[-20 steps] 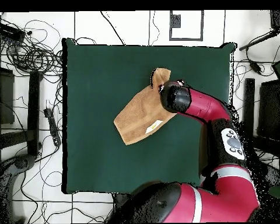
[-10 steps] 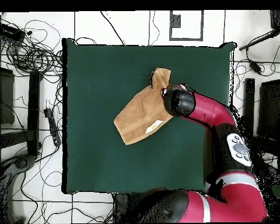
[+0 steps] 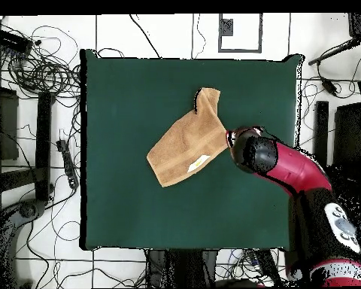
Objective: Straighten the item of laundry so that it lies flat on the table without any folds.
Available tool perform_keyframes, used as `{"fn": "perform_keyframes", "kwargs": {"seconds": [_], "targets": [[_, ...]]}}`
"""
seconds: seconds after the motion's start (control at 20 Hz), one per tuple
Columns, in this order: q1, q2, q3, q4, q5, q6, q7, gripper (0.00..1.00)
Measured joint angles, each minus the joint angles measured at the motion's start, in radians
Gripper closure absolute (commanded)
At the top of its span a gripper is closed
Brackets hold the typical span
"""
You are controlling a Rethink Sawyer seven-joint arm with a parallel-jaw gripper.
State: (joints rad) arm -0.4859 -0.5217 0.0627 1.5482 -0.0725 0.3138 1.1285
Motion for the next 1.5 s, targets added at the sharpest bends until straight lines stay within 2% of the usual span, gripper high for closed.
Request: {"fn": "perform_keyframes", "kwargs": {"seconds": [0.4, 1.1, 1.5], "targets": [[-0.03, 0.005, 0.0, 0.028, -0.057, -0.078, 0.0, 0.0], [-0.028, 0.004, 0.0, 0.058, -0.058, -0.125, 0.0, 0.0], [-0.011, 0.004, 0.0, 0.11, -0.058, -0.203, 0.0, 0.0]]}}
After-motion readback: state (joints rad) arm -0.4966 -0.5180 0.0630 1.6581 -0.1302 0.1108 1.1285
